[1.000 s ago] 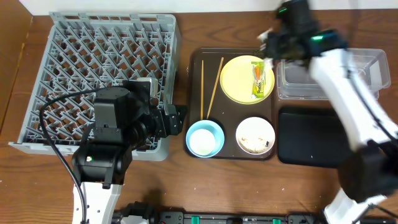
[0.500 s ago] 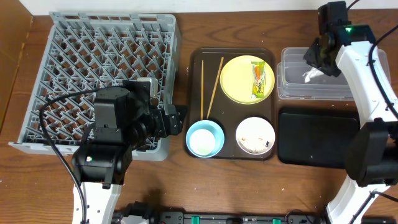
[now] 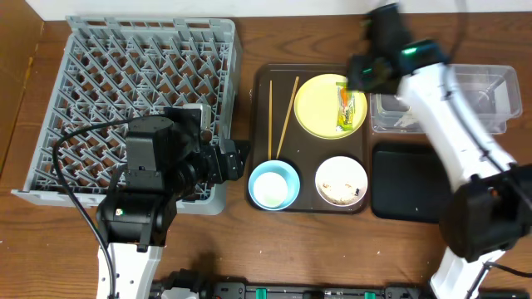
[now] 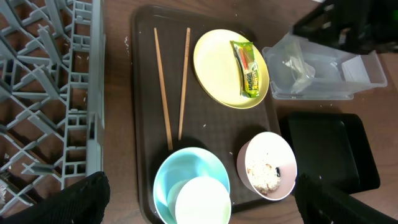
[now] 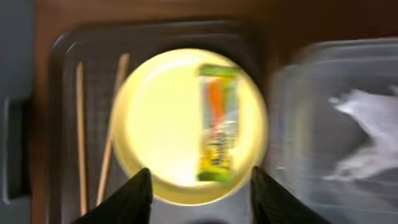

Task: Sort waste into correct bins and load items into the dishwasher
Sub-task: 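Return the right gripper to grasp the snack wrapper on the plate, then drop the snack wrapper into the clear bin with the right gripper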

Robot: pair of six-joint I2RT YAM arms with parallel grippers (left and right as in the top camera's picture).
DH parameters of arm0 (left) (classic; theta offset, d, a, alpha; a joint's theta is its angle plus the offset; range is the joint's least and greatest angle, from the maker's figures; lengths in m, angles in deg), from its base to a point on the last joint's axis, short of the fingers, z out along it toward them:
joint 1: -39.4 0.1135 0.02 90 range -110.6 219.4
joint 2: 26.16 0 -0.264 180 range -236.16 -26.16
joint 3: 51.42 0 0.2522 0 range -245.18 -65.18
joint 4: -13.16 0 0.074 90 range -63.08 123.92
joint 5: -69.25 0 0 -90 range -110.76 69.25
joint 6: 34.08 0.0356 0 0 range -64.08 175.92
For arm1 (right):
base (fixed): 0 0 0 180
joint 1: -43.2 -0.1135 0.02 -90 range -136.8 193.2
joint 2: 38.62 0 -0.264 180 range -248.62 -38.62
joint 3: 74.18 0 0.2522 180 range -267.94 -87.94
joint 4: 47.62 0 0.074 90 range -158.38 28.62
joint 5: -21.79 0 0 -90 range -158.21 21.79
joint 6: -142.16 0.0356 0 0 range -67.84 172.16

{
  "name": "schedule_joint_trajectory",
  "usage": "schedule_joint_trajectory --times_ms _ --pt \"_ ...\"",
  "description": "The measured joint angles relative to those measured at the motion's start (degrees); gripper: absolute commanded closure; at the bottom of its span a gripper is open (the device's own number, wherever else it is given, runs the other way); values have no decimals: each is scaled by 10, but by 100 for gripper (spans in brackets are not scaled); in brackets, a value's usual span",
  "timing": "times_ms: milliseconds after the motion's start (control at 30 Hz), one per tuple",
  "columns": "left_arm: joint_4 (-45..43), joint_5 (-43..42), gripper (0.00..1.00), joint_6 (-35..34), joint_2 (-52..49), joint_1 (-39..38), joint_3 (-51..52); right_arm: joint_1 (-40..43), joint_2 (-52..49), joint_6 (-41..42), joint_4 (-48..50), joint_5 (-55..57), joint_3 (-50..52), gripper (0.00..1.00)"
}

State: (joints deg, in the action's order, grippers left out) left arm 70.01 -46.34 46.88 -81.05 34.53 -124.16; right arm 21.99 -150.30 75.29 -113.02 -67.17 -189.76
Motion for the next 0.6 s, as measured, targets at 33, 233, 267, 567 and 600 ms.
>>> schedule_joint_trajectory --times_ms 33,233,267,567,600 --pt "0 0 5 0 0 0 0 -20 -5 -6 8 20 0 42" --pt "0 0 5 0 0 0 0 -70 -96 -28 70 128 0 28" --pt "0 0 5 0 0 0 0 -68 -111 -29 80 138 0 28" --pt "0 0 5 0 0 0 0 -44 -201 -28 113 165 6 69" --pt "0 0 5 0 0 0 0 -43 -201 -30 111 163 6 82"
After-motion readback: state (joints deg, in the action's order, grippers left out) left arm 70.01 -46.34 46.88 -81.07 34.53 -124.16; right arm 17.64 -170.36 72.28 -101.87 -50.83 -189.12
